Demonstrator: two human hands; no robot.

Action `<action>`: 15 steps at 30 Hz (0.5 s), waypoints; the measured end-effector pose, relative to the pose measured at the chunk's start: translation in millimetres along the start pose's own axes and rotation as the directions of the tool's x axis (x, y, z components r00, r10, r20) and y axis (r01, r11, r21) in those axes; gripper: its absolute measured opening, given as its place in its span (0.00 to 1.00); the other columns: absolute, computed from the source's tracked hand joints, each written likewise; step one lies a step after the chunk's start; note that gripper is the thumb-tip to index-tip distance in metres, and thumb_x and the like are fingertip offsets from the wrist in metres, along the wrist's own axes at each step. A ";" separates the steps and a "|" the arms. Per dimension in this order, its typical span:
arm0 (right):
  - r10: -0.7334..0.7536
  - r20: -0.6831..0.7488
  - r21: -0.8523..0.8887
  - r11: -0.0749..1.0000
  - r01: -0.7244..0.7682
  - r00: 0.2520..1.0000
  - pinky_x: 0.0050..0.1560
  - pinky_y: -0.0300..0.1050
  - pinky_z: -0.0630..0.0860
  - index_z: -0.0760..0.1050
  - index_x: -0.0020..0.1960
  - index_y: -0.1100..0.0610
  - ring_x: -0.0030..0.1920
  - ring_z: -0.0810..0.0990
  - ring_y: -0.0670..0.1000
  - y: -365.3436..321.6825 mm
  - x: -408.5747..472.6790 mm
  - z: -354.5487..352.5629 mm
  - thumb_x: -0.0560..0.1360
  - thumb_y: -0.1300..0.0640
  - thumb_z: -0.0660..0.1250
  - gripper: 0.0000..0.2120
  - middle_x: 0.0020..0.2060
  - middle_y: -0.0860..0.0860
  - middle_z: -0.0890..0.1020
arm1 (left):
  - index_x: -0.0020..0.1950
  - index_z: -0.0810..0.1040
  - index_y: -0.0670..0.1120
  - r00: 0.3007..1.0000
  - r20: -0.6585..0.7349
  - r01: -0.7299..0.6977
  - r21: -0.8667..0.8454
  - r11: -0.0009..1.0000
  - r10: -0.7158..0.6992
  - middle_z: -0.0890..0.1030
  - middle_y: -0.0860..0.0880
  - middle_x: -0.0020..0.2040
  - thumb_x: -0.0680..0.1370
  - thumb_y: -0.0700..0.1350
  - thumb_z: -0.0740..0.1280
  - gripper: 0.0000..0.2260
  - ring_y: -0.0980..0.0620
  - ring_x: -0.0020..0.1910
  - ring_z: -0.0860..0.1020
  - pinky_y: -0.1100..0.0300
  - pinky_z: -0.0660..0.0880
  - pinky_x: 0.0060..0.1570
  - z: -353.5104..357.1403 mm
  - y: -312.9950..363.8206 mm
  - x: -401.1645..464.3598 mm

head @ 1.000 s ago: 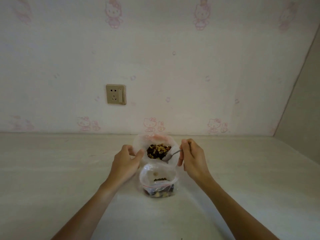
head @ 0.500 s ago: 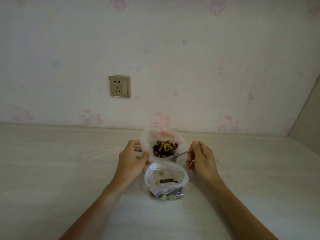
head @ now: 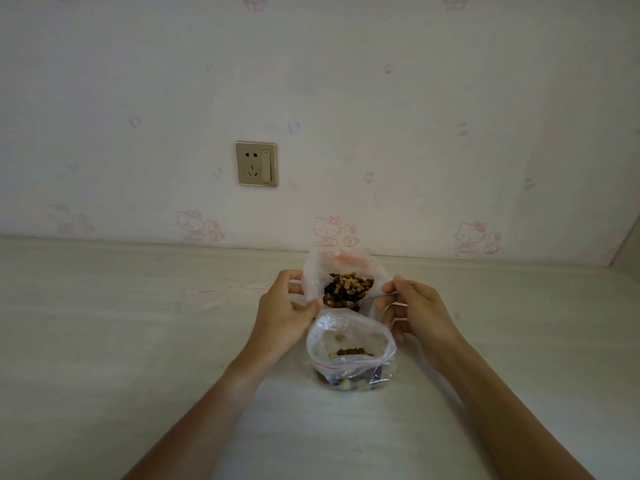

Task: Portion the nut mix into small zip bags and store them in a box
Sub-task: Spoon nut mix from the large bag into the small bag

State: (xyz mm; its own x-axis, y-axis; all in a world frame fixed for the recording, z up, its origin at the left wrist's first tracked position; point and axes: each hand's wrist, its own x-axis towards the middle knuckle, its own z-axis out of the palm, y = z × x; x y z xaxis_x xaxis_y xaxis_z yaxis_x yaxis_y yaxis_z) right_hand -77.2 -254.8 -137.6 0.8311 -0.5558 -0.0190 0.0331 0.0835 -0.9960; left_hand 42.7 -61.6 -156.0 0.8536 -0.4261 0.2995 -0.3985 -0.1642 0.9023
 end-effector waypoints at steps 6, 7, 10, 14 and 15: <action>0.030 -0.006 0.054 0.998 -0.030 1.000 0.26 0.43 0.67 0.78 0.50 0.61 0.27 0.75 0.51 9.2 3.2 2.0 0.86 0.52 0.59 0.15 0.36 0.57 0.84 | 0.61 0.75 0.57 0.999 -0.030 -0.017 -0.030 0.999 0.016 0.82 0.55 0.53 0.78 0.47 0.76 0.15 0.58 0.39 0.84 0.68 0.78 0.35 1.2 6.6 -2.3; 0.027 -0.001 0.035 0.999 -0.027 1.000 0.27 0.44 0.68 0.79 0.50 0.61 0.27 0.75 0.51 10.0 3.8 2.1 0.86 0.53 0.59 0.15 0.37 0.56 0.85 | 0.60 0.75 0.58 0.999 -0.029 -0.014 -0.035 0.999 0.013 0.82 0.55 0.53 0.78 0.48 0.75 0.15 0.57 0.39 0.84 0.68 0.79 0.36 1.3 7.0 -3.1; 0.020 0.014 0.042 0.999 -0.020 1.000 0.31 0.45 0.70 0.80 0.51 0.61 0.28 0.76 0.50 11.8 4.5 2.7 0.85 0.54 0.60 0.14 0.37 0.56 0.86 | 0.62 0.76 0.56 1.000 -0.010 -0.004 -0.046 0.999 0.003 0.82 0.54 0.54 0.78 0.48 0.75 0.15 0.56 0.39 0.85 0.66 0.80 0.37 0.1 7.4 -4.2; -0.012 0.002 0.106 0.994 0.012 1.000 0.26 0.44 0.68 0.79 0.51 0.61 0.27 0.77 0.51 11.6 2.8 1.5 0.85 0.56 0.60 0.12 0.38 0.57 0.85 | 0.58 0.75 0.58 0.999 -0.030 -0.015 -0.024 1.000 0.015 0.82 0.54 0.52 0.79 0.51 0.74 0.11 0.57 0.36 0.85 0.65 0.80 0.36 -2.6 8.8 -5.4; -0.025 -0.006 0.109 0.994 0.025 1.000 0.24 0.43 0.68 0.79 0.51 0.61 0.27 0.77 0.51 10.4 1.9 -0.1 0.85 0.55 0.60 0.12 0.38 0.57 0.85 | 0.58 0.76 0.58 0.998 -0.057 -0.023 0.014 1.000 0.023 0.83 0.54 0.50 0.80 0.54 0.72 0.09 0.57 0.35 0.85 0.62 0.81 0.37 -3.6 9.2 -5.7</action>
State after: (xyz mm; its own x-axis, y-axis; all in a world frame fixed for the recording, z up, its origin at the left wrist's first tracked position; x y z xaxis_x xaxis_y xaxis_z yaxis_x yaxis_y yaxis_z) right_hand -75.4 -255.0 -148.0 0.8264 -0.5631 0.0052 0.1147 0.1593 -0.9805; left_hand 35.4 -57.5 -148.4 0.8618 -0.3786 0.3376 -0.4224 -0.1672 0.8909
